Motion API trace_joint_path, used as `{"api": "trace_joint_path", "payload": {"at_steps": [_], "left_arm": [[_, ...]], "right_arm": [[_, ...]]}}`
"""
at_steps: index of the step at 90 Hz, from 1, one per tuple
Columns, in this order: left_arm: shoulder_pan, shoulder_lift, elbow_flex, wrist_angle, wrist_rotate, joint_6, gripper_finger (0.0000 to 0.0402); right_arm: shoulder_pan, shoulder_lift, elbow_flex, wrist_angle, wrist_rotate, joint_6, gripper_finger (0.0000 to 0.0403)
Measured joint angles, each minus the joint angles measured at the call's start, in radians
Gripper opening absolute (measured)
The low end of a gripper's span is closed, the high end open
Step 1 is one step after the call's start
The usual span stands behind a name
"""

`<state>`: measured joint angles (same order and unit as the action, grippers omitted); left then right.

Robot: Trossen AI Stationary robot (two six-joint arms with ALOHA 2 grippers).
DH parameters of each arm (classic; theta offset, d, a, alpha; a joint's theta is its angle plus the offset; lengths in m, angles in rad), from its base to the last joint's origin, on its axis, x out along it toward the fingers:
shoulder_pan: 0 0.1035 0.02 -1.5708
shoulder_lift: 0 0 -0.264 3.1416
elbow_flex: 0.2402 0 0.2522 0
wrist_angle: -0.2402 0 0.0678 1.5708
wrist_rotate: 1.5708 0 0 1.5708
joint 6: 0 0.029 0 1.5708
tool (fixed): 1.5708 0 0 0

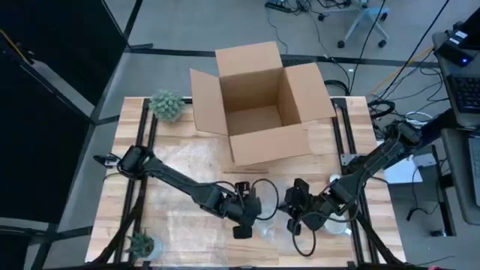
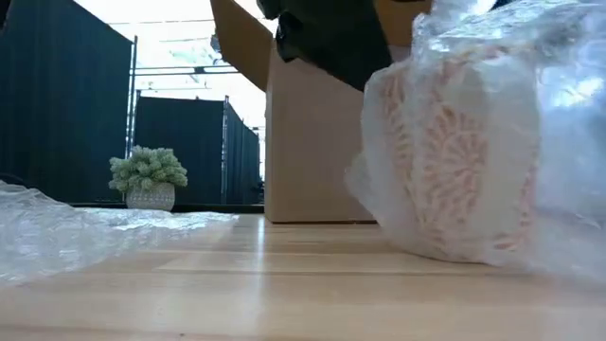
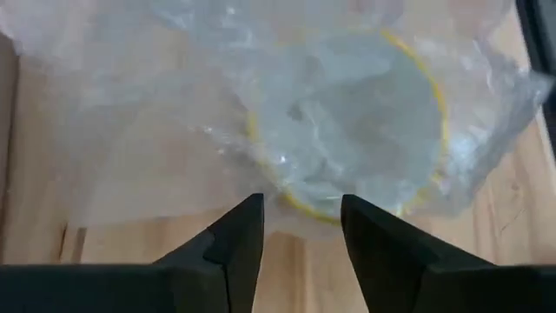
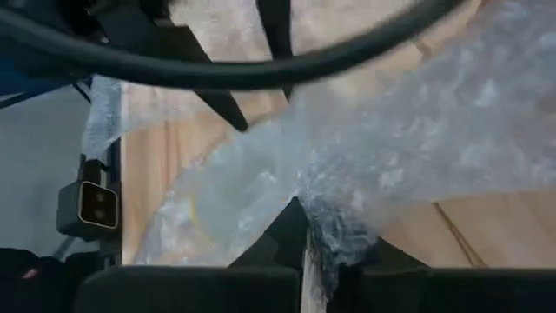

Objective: Wrap mug
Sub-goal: Wrap the orange mug with bubble wrap

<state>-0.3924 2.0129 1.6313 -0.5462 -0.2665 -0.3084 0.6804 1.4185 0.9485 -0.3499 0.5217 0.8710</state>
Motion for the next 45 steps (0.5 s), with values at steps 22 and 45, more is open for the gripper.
{"api": "trace_joint_path", "payload": {"at_steps": [22, 45], "left_arm": [[0.019, 0.0, -0.022, 0.074, 0.007, 0.0, 0.0146], [0.019, 0.0, -0.022, 0.086, 0.028, 0.001, 0.0146]], "right_arm": [[-0.015, 0.042, 0.0, 0.03, 0.003, -0.029, 0.0], [-0.027, 0.072, 0.0, -0.076, -0.004, 0.049, 0.0]]}}
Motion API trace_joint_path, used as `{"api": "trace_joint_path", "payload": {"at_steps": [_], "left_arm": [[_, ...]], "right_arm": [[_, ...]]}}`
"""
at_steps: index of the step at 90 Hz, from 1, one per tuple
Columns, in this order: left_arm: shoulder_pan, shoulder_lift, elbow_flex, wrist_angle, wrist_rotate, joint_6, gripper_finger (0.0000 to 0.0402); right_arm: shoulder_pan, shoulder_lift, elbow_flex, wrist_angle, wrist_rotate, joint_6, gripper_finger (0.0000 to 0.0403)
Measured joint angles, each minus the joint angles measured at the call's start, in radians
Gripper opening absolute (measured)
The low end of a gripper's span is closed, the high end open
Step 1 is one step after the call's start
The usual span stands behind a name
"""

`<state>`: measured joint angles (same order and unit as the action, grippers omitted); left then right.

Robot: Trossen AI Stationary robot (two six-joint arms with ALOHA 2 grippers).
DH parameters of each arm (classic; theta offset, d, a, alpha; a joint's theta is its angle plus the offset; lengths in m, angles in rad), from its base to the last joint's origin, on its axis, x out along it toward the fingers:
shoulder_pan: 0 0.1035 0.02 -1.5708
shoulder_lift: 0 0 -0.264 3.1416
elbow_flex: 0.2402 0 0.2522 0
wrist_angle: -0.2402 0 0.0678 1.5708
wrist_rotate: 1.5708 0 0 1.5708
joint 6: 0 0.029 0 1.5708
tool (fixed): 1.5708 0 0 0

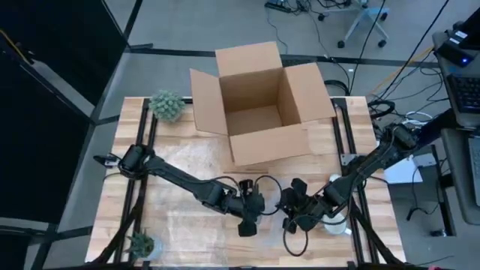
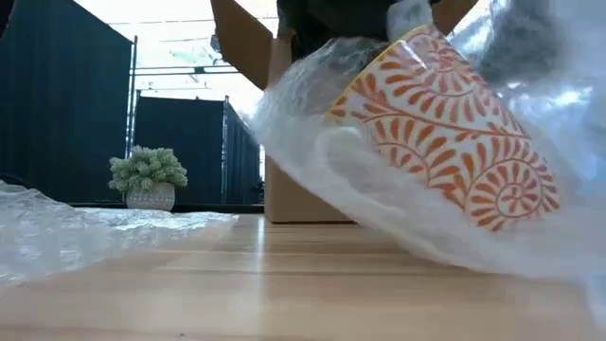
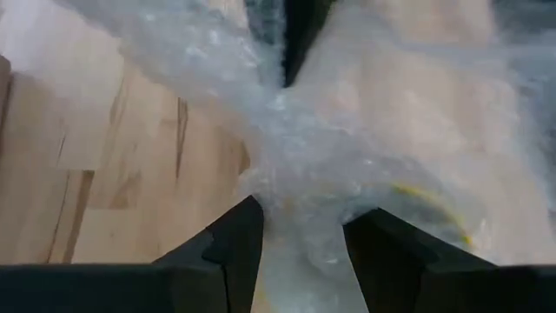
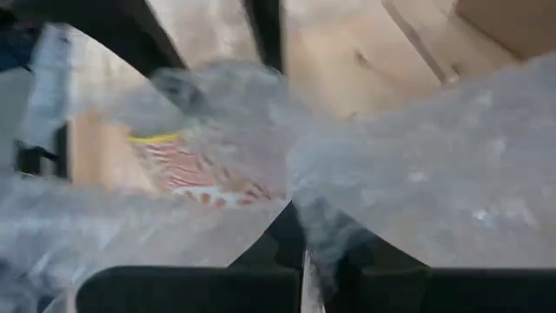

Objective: Wrap mug
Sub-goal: Wrap the orange mug with bubble wrap

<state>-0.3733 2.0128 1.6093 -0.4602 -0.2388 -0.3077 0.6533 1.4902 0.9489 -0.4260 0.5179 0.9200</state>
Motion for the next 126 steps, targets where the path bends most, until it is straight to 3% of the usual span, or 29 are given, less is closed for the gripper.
{"api": "trace_joint_path", "payload": {"at_steps": [23, 38, 88, 109, 126], "left_arm": [[0.0, 0.0, 0.0, 0.064, 0.052, -0.001, 0.0146], [0.0, 0.0, 0.0, 0.102, 0.08, -0.002, 0.0146], [0.055, 0.024, 0.002, 0.203, 0.1, 0.009, 0.0146], [0.054, -0.054, 0.002, 0.108, 0.097, 0.027, 0.0146], [0.017, -0.086, 0.002, -0.136, 0.083, -0.009, 0.0146]], "right_arm": [[0.022, -0.01, 0.0, 0.003, -0.003, 0.011, 0.0], [0.048, -0.006, 0.0, -0.037, -0.068, 0.06, 0.0], [0.071, 0.042, 0.0, -0.264, -0.014, 0.192, 0.0], [0.085, 0.041, -0.001, -0.311, -0.021, 0.222, 0.0], [0.089, 0.012, -0.001, -0.318, -0.022, 0.221, 0.0]]}}
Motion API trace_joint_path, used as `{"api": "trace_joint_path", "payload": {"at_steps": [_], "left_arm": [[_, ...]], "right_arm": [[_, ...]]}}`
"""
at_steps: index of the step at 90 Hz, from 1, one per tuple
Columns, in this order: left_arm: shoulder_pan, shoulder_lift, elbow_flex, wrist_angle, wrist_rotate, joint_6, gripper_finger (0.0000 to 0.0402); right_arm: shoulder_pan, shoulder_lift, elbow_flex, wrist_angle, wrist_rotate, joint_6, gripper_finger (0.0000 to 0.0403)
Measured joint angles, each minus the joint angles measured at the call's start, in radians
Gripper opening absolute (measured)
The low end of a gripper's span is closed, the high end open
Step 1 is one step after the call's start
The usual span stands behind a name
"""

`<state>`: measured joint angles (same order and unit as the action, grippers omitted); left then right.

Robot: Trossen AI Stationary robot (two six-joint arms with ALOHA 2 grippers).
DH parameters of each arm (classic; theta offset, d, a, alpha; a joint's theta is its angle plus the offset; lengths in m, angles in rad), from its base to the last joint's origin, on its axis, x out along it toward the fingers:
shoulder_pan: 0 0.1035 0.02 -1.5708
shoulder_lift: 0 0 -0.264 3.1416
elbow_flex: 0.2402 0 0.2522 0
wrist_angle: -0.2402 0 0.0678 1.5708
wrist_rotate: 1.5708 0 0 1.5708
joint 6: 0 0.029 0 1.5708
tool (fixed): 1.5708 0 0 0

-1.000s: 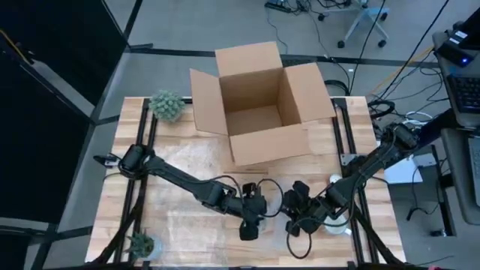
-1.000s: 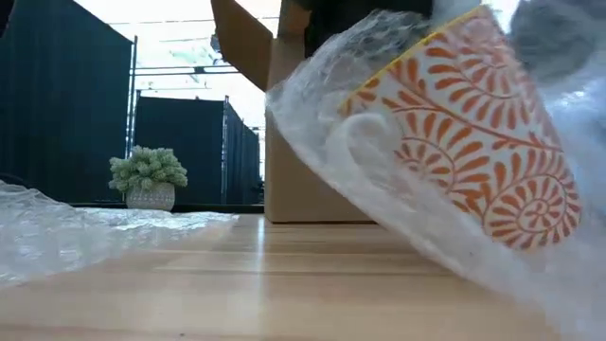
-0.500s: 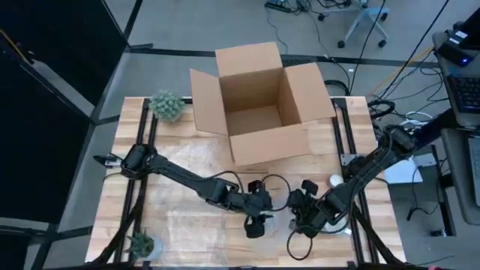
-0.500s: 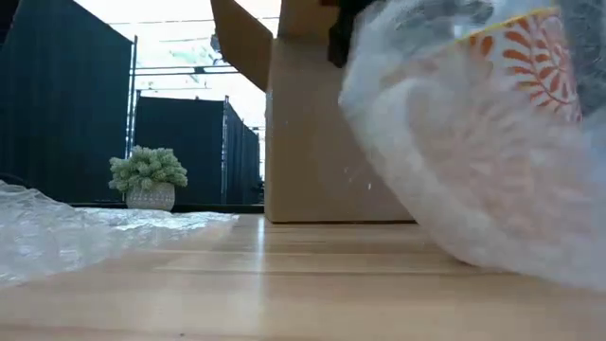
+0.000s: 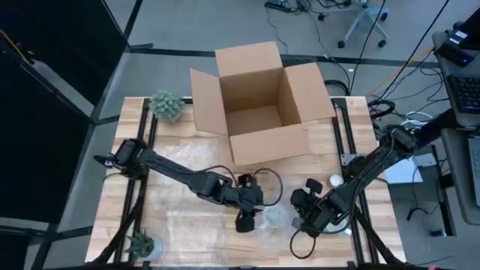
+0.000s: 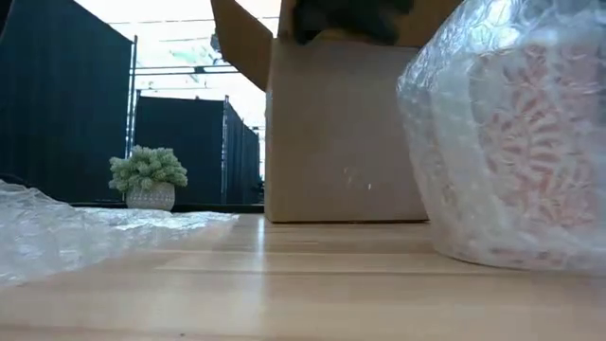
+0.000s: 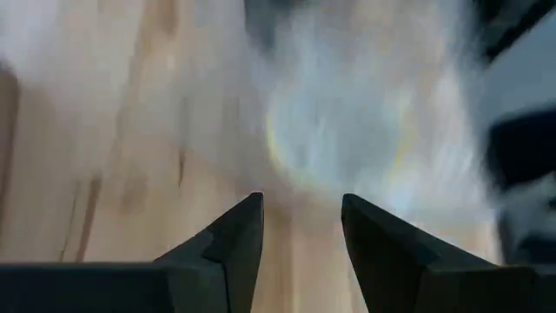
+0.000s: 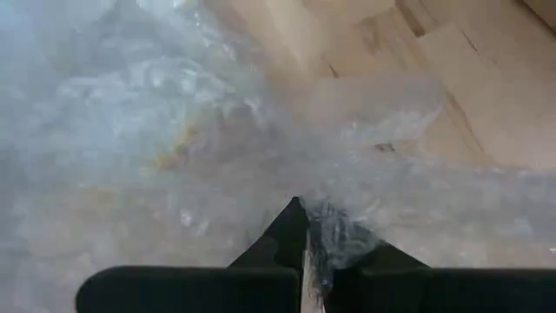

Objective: Wrap mug
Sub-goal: Wrap the orange mug with bubble wrap

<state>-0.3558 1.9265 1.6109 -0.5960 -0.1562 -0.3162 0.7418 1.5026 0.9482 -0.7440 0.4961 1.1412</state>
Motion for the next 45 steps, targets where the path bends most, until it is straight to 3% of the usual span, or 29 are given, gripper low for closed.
{"api": "trace_joint_path", "payload": {"at_steps": [16, 32, 45], "left_arm": [[-0.037, 0.056, 0.0, -0.078, -0.062, -0.017, 0.0146], [-0.035, 0.137, -0.001, 0.17, -0.028, 0.016, 0.0146], [-0.022, 0.187, -0.001, 0.276, 0.031, 0.015, 0.0146]], "right_arm": [[0.005, -0.046, 0.013, 0.014, 0.0, -0.009, 0.0], [0.001, -0.061, 0.029, 0.18, 0.021, -0.099, 0.0], [-0.03, -0.019, 0.029, 0.336, 0.029, -0.186, 0.0]]}}
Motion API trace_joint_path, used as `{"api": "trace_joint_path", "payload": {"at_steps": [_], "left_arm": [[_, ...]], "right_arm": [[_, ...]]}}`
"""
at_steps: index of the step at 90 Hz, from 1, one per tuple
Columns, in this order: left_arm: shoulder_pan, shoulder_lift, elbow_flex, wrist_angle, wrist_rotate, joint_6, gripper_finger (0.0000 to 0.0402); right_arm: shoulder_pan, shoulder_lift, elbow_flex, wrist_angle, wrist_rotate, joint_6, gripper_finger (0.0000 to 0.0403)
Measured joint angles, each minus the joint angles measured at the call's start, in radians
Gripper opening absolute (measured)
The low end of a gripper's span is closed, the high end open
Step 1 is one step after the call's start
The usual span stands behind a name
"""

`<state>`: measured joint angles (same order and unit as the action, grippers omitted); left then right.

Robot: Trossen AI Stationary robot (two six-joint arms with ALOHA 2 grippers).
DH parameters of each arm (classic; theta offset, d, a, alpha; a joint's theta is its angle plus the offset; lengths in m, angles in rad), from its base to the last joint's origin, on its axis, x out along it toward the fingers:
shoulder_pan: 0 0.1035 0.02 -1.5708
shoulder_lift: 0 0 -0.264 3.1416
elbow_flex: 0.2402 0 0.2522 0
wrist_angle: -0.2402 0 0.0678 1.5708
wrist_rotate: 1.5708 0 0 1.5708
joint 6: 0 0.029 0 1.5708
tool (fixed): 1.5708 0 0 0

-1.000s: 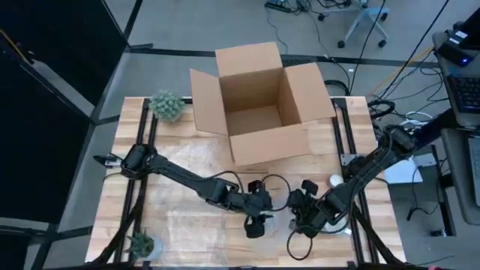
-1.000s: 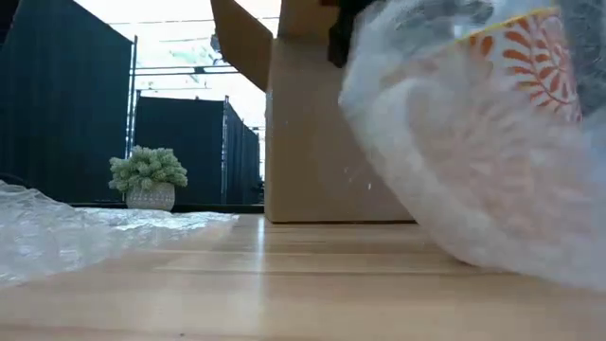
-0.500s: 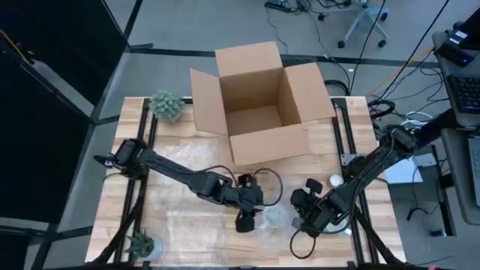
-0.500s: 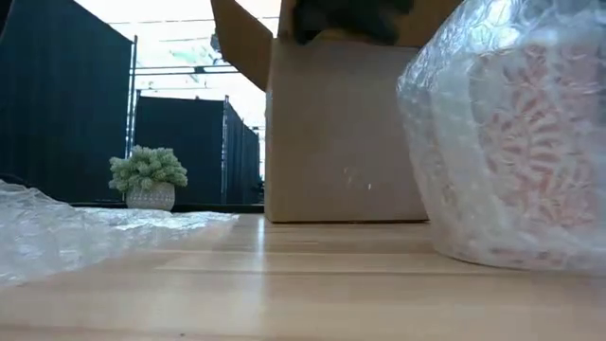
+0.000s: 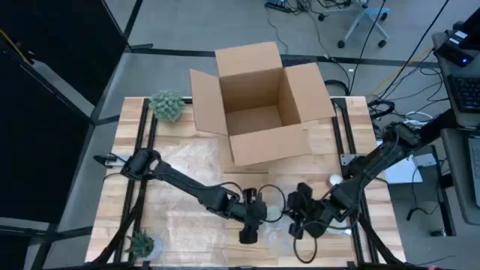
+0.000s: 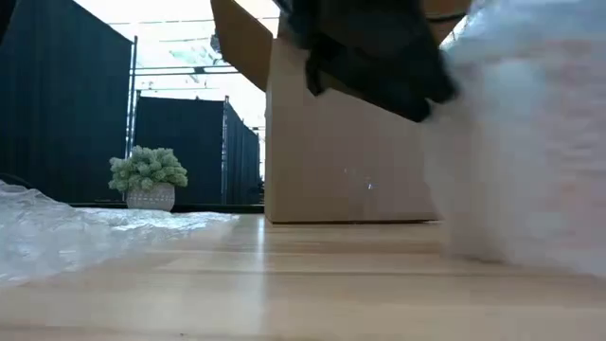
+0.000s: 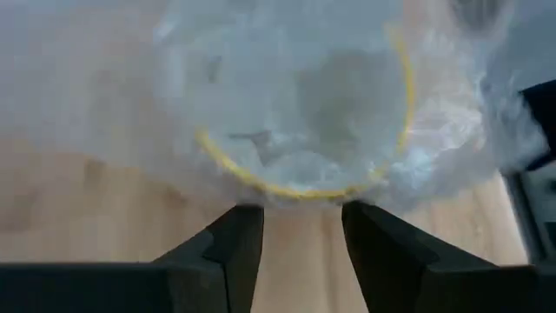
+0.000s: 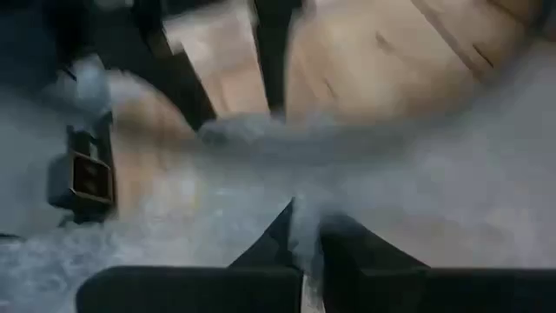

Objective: Wrap mug
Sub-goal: Wrap the orange mug with bubble wrap

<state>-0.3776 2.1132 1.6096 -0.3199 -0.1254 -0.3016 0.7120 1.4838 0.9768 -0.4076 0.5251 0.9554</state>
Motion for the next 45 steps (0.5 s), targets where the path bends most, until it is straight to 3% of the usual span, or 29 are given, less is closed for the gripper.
{"api": "trace_joint_path", "payload": {"at_steps": [16, 45], "left_arm": [[0.009, 0.01, 0.0, 0.011, 0.002, -0.007, 0.0146], [0.011, -0.014, 0.001, 0.014, -0.005, -0.006, 0.0146]], "right_arm": [[-0.026, 0.062, 0.003, 0.01, 0.018, -0.019, 0.0], [-0.025, 0.078, 0.001, -0.156, -0.011, 0.028, 0.0]]}}
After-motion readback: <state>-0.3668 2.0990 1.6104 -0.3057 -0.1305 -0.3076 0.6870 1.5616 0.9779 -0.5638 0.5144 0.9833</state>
